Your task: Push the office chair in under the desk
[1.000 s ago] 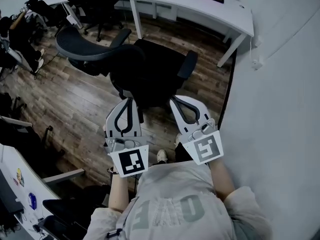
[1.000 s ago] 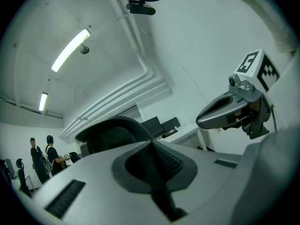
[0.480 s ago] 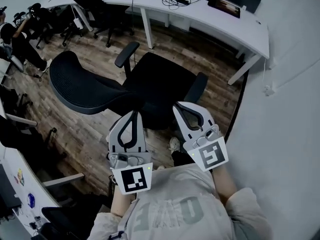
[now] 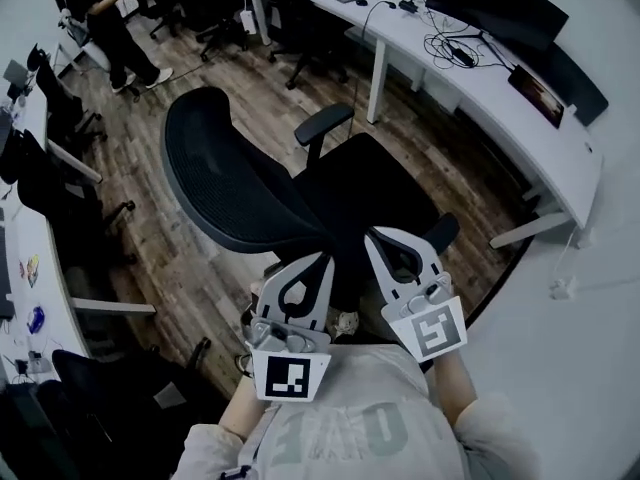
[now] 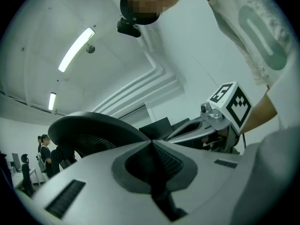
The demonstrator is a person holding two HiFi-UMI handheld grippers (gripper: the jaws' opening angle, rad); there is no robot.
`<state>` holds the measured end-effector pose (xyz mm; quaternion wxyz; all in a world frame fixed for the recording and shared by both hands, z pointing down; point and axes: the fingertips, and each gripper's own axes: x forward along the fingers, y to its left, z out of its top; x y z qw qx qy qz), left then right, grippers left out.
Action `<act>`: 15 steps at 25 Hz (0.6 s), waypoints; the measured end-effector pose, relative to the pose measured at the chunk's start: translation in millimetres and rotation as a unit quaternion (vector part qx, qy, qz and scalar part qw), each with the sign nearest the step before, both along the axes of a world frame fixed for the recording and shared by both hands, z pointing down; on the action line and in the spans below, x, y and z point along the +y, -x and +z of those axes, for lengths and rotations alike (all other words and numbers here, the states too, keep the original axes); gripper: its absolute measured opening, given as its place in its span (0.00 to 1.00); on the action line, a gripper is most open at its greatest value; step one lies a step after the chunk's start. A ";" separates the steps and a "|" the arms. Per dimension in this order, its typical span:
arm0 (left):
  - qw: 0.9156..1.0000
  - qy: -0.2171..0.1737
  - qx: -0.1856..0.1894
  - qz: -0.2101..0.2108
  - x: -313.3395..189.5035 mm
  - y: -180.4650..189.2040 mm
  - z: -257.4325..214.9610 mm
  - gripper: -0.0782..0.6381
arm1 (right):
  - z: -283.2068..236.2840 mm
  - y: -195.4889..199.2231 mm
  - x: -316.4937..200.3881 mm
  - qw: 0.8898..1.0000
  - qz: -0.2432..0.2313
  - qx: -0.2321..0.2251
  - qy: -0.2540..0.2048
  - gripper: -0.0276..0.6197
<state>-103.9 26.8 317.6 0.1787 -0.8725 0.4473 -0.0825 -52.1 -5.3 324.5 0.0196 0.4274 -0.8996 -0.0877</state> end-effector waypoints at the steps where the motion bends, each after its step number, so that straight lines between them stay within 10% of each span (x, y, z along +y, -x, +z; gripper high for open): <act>1: 1.000 -0.001 0.002 -0.001 -1.1 1.3 -0.8 0.13 | 0.8 4.8 -0.9 1.000 -0.007 0.005 0.002 0.08; 15: 0.998 -0.002 0.012 -0.055 1.4 54.8 -8.0 0.13 | 13.6 40.0 32.6 0.994 -0.095 0.001 0.049 0.08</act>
